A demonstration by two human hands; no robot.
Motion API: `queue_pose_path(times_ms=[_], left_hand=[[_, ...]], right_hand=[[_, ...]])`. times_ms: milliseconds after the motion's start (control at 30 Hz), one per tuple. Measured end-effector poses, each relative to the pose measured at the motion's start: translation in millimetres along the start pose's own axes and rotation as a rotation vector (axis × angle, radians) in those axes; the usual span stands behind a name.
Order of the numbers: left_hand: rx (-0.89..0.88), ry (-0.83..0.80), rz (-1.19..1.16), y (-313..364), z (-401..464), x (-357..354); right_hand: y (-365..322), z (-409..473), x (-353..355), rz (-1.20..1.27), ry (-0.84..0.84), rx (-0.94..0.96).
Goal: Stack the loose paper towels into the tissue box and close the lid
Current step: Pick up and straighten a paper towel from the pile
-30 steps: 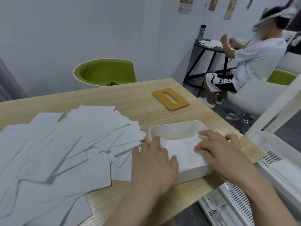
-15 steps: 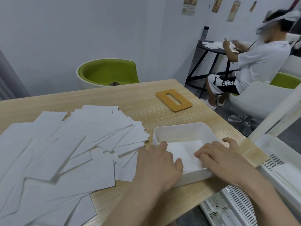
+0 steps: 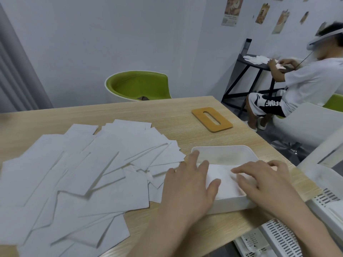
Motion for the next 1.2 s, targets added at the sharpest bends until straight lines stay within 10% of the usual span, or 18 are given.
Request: queue_pose_path(times_ms=[233,867,1200], left_hand=[[0.143,0.153,-0.19,-72,-42,20],[0.362,0.401,-0.276,-217,-111,12],[0.376,0.535,-0.477,-227,-112,2]], right_hand=[[-63,2,13,0.247,0.274,0.156],[-182,34,-97,0.475,-0.045,0.234],[-250,66,-115,0.486,0.082,0.39]])
Point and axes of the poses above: each hand's wrist, its own z-axis towards the middle knuckle, its own x-axis out of the back of the hand, y = z × x, the point moved 3 cm from there along z, towards the middle knuckle, and after that the axes turned 10 degrees about x, right-handed, at the moved point
